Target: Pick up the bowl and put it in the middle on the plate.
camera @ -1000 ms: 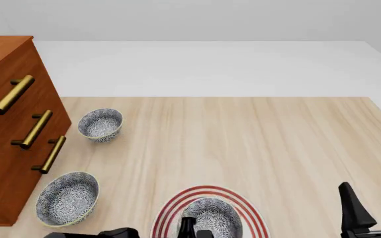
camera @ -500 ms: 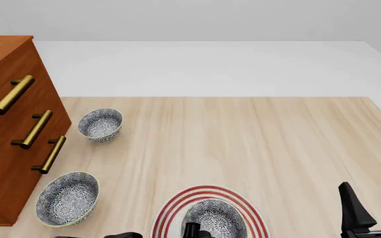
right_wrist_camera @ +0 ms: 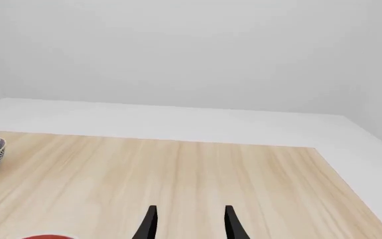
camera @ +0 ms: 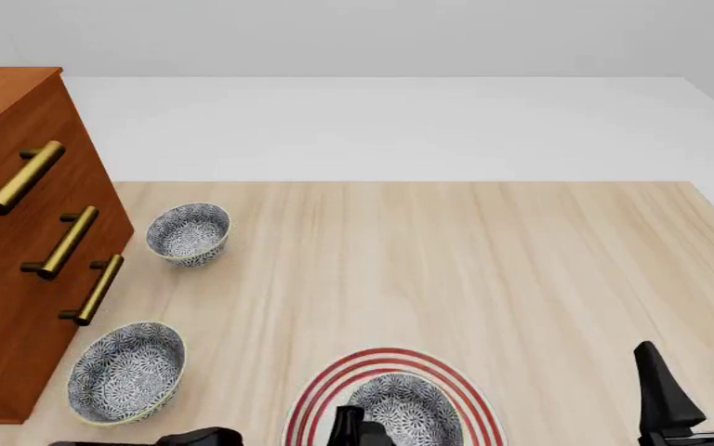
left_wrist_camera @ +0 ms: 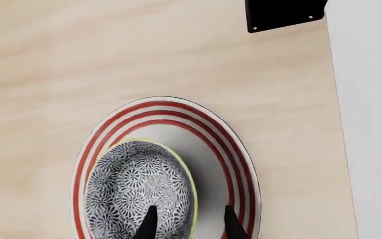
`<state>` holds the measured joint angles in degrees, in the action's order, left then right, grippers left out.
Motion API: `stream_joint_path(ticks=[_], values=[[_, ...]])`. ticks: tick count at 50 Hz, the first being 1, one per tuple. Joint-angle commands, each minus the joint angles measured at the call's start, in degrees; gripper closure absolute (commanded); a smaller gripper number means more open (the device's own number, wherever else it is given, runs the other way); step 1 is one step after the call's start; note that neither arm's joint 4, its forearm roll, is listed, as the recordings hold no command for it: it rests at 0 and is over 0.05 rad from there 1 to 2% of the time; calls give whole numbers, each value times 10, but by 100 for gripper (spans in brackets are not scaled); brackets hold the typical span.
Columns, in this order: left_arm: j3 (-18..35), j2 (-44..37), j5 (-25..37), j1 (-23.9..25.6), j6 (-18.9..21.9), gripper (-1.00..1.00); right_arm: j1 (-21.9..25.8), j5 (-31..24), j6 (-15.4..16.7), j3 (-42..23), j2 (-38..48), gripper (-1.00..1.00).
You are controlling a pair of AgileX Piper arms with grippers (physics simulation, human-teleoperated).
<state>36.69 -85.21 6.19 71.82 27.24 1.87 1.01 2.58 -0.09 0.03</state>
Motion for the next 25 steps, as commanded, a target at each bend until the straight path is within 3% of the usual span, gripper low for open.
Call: stream_joint_path(ticks=[1, 25], values=[[7, 29, 26, 8, -8, -100, -1, 0, -2, 0, 0, -100], [-6, 117, 45, 0, -42, -100, -1, 0, -3, 0, 0, -100]])
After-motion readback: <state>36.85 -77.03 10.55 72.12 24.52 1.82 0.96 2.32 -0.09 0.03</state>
